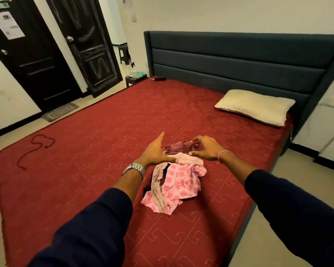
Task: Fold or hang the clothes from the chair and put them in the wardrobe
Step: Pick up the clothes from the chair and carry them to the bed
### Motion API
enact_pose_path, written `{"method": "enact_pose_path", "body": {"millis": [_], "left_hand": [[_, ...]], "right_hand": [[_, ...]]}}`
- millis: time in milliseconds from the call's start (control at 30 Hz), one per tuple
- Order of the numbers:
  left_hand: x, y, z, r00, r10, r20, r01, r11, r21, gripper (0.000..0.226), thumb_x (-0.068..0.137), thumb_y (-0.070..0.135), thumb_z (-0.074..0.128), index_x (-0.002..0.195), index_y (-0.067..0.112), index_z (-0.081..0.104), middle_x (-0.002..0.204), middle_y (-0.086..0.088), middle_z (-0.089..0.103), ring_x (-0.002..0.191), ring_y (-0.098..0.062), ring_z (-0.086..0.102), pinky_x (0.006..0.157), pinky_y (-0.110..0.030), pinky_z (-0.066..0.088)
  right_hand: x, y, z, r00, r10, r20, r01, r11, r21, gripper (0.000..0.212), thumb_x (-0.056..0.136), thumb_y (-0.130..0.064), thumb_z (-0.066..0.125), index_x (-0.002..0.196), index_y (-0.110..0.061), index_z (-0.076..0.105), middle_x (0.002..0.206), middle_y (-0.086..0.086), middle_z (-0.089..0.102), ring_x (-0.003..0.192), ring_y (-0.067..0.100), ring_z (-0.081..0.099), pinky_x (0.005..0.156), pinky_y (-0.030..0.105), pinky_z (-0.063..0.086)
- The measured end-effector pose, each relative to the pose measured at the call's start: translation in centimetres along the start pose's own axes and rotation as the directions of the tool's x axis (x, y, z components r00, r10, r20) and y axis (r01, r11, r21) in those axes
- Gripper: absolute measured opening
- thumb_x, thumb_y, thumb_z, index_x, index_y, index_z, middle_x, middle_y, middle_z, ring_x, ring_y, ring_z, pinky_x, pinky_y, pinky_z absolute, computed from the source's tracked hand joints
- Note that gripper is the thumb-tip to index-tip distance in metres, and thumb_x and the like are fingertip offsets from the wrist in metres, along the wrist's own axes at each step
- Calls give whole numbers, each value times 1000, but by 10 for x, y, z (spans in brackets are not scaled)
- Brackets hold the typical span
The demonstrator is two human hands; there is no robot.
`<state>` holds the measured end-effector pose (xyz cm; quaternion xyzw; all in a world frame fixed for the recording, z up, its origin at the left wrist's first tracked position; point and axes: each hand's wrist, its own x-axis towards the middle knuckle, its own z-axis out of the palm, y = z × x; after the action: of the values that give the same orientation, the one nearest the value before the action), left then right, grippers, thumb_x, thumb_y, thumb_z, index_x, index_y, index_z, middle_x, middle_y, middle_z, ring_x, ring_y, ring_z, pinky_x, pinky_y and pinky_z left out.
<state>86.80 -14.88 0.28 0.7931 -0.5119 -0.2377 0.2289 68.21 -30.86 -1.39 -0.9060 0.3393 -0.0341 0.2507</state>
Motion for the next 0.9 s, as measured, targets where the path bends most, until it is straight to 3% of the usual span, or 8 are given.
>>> {"method": "enact_pose_path", "body": {"millis": [267,467,667,900], "left_hand": [[-20,55,36,971,232,63,-234,972,18,118,70,54,85,159,16,18,164,-5,25,147,-24,31,114,-37,34],[-53,123,83,885,433,174,-451,889,84,116,69,51,87,158,18,22,162,-5,29,146,-23,34,118,-38,32],[-92,223,144,763,585,276,-620,782,57,107,75,49,83,158,15,24,161,-8,31,146,-24,33,119,-36,29],[-160,348,248,595,700,396,-740,669,-69,93,82,46,79,155,16,32,156,-9,41,142,-27,40,116,-39,34]], "right_hand": [[-93,13,-17,980,140,-141,-151,986,-66,78,83,-56,72,145,-18,44,141,15,47,130,33,48,107,43,43],[-204,34,-35,925,279,-259,-312,945,-94,75,85,-54,70,146,-21,40,143,12,45,130,33,48,107,48,43],[-341,69,-59,808,460,-368,-498,867,-11,73,87,-50,70,147,-20,40,146,10,44,132,29,48,108,44,44],[-508,114,-78,598,651,-467,-692,714,109,76,88,-50,69,150,-20,36,153,8,41,138,28,43,110,44,42]]}}
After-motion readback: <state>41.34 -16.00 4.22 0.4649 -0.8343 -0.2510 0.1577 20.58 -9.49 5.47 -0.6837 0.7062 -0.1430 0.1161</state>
